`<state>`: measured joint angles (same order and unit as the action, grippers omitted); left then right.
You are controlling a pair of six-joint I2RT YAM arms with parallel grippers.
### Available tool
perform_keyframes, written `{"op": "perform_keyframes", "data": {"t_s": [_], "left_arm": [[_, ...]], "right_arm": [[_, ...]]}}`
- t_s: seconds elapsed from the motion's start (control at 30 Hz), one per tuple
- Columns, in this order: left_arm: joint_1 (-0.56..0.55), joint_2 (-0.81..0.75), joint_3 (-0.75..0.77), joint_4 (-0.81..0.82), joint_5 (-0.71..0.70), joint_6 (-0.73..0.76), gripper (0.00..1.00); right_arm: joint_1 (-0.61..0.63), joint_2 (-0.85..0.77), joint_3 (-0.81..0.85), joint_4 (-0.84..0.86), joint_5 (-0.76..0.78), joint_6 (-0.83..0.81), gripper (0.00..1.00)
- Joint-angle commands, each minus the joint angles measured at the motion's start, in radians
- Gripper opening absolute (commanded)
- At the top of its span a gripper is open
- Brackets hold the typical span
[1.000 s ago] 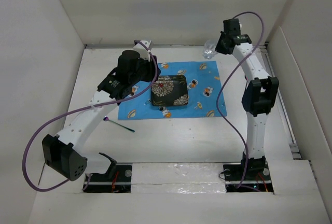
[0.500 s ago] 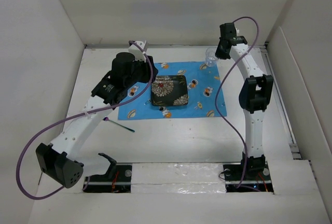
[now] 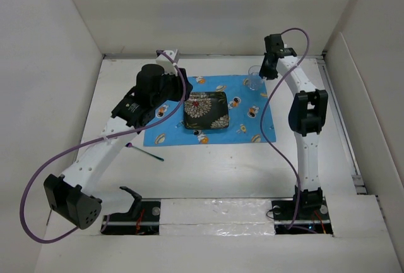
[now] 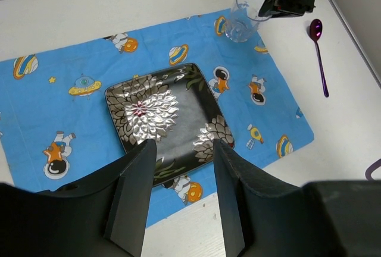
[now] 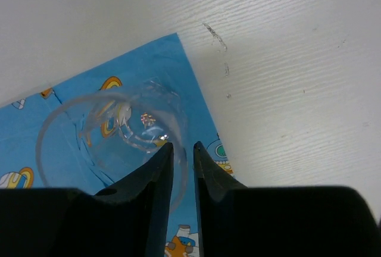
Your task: Set the dinner table for one person
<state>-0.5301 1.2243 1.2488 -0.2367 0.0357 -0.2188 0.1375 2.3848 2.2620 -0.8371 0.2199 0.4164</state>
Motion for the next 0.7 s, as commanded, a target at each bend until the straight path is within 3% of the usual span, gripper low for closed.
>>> {"op": "perform_keyframes", "data": {"t_s": [0.0, 0.1, 0.3, 0.43, 0.47, 0.53, 0.57, 0.6, 0.63, 0.67], "left_arm": [[-0.001, -0.017, -0.022, 0.025, 0.001, -0.014, 0.40], [-0.001, -0.023, -0.028, 0.028, 0.003, -0.017, 0.40], [-0.001, -0.026, -0.019, 0.022, -0.008, -0.008, 0.40], [-0.001, -0.011, 0.021, -0.007, -0.064, 0.027, 0.34], [-0.001, 0.001, 0.032, -0.015, -0.089, 0.036, 0.31], [-0.001, 0.015, 0.066, -0.026, -0.117, 0.052, 0.18], [-0.001, 0.020, 0.073, -0.029, -0.125, 0.055, 0.13], [-0.001, 0.021, 0.080, -0.023, -0.129, 0.056, 0.02], [-0.001, 0.021, 0.090, -0.018, -0.128, 0.058, 0.00], [-0.001, 0.021, 0.092, -0.013, -0.122, 0.059, 0.00]], "right_arm": [[-0.009, -0.016, 0.062, -0.010, -0.011, -0.004, 0.32], [-0.029, -0.048, 0.077, -0.010, -0.042, -0.004, 0.42], [-0.070, -0.137, 0.058, -0.013, -0.083, -0.004, 0.48], [-0.139, -0.342, -0.102, 0.101, -0.192, -0.001, 0.53], [-0.154, -0.386, -0.210, 0.136, -0.244, -0.001, 0.53], [-0.199, -0.521, -0.342, 0.254, -0.257, 0.005, 0.38], [-0.211, -0.560, -0.498, 0.309, -0.255, 0.010, 0.29], [-0.223, -0.599, -0.571, 0.398, -0.254, 0.015, 0.11], [-0.249, -0.620, -0.631, 0.423, -0.252, 0.034, 0.00], [-0.263, -0.651, -0.681, 0.440, -0.251, 0.042, 0.00]]}}
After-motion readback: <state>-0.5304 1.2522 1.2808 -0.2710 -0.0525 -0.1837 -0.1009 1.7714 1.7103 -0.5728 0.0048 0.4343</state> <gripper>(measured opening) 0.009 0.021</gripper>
